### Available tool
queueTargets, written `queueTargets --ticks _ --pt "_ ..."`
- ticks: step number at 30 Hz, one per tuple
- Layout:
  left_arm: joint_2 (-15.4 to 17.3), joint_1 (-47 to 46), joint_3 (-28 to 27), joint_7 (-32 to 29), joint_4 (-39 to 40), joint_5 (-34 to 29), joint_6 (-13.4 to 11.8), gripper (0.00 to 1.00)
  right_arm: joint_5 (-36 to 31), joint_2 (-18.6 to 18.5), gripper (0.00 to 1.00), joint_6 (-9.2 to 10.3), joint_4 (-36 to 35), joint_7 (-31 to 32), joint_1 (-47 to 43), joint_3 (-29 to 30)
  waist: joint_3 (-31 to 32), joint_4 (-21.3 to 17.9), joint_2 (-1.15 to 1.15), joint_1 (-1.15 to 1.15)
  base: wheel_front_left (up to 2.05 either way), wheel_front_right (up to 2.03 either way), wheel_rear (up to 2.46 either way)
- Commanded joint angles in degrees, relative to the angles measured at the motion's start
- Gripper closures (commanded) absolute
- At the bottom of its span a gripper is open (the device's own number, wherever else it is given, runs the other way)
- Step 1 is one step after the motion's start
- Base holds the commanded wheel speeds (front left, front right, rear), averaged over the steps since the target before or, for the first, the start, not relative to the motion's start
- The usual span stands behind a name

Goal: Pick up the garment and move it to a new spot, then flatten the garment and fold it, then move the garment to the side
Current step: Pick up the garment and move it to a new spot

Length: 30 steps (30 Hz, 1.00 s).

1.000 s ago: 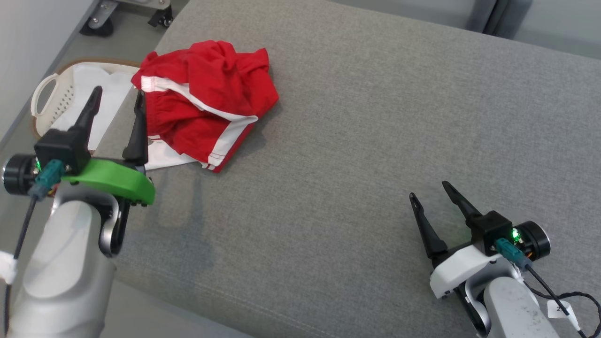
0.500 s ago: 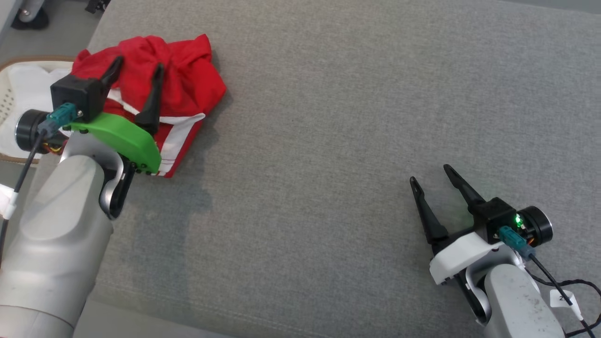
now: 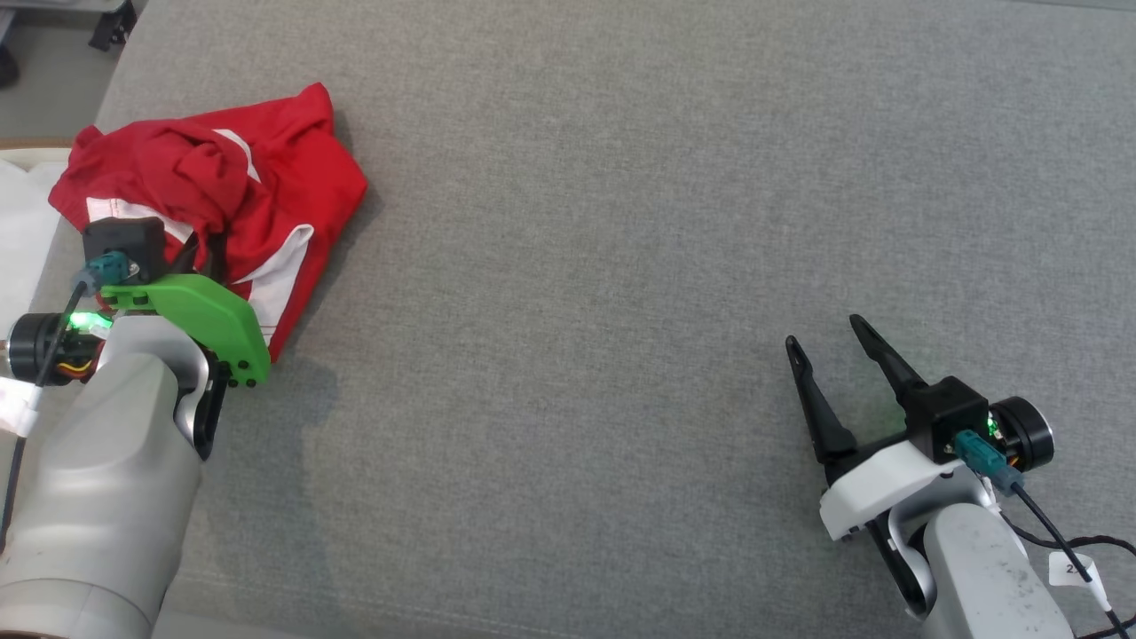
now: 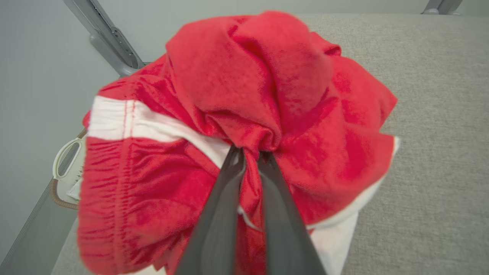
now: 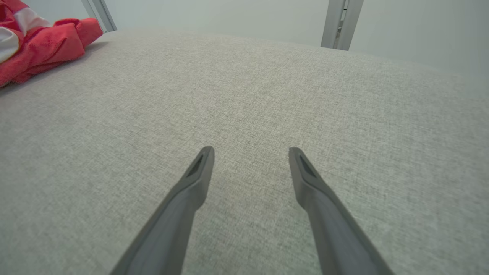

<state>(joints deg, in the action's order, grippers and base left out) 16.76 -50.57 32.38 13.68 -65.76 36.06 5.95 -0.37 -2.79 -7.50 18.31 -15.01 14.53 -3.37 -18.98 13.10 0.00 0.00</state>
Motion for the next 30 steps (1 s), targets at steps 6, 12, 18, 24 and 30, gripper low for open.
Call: queueTargets --ticks 6,12,18,24,30 --pt "0.85 -2.81 -1.89 1.64 5.70 -2.21 -1.87 1.00 1.58 -0.24 0.00 0.02 -0.17 -0.26 -2.34 0.06 5.56 0.45 0.00 0.00 0.00 0.00 0.00" --pt "0.82 1.25 -6.10 1.52 21.19 -6.94 -3.69 1.00 3.53 -0.26 0.00 0.02 -0.20 -0.26 -4.93 -0.28 10.32 -1.12 0.00 0.00 0.00 0.00 0.00" --pt "-2.16 4.99 -8.45 1.55 31.81 -9.67 -2.94 1.00 4.31 -0.25 0.00 0.02 -0.33 -0.26 -6.62 -1.28 12.96 -6.34 0.00 0.00 0.00 0.00 0.00" --pt "-7.25 7.61 -6.92 1.54 36.36 -10.36 -1.46 1.00 3.11 -0.24 0.00 0.03 -0.81 -0.26 -7.09 -1.96 13.07 -13.48 0.00 0.00 0.00 0.00 0.00" --pt "-11.43 10.58 -4.16 1.55 36.36 -10.69 -0.55 1.00 3.22 -0.20 0.00 0.02 -1.61 -0.26 -6.67 -2.43 11.44 -20.79 0.00 0.00 0.00 0.00 0.00"
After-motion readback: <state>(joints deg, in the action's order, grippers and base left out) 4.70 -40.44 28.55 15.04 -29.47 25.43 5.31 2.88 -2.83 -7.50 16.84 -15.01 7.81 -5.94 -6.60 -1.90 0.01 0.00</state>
